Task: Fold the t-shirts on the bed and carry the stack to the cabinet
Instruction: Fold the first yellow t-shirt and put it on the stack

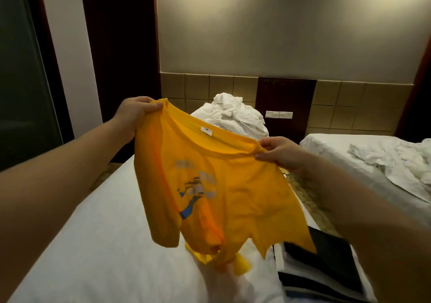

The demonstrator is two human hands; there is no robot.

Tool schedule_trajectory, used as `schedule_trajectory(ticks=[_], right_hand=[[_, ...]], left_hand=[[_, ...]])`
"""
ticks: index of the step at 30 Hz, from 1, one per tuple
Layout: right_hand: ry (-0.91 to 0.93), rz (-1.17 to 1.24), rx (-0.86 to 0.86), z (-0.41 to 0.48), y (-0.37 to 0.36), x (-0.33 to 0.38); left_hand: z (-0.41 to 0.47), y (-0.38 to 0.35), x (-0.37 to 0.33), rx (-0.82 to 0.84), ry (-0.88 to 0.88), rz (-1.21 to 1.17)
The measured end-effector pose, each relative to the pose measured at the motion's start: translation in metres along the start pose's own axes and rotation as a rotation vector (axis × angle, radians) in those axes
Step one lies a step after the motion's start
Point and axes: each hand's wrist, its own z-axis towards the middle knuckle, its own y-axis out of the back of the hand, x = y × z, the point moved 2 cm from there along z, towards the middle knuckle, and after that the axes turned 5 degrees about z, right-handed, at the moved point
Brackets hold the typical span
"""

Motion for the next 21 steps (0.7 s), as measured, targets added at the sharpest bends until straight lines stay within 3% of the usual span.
schedule_trajectory(ticks=[3, 6, 10, 13, 18, 21], right_hand=[[0.084, -0.194, -0.312, 0.007, 0.005, -0.003], [0.164, -0.157, -0.500, 0.005, 0.007, 0.008], [0.233, -0.045, -0.423, -0.001, 0.013, 0.053], [0.218, -0.098, -0.357, -0.003, 0.018, 0.076], [0.268, -0.059, -0.424, -0.008, 0.026, 0.095], [0.329, -0.042, -0.439, -0.005, 0.026, 0.107]], left_hand=[[-0.006, 0.006, -0.002, 0.108, -0.004, 0.074], [-0.007, 0.015, -0.010, 0.159, -0.017, 0.044], [-0.004, 0.027, -0.027, 0.154, -0.005, -0.178], [-0.005, 0.033, -0.033, 0.180, 0.011, -0.158], [-0.005, 0.046, -0.044, 0.058, -0.035, -0.301], [-0.006, 0.038, -0.052, 0.095, -0.116, -0.141]])
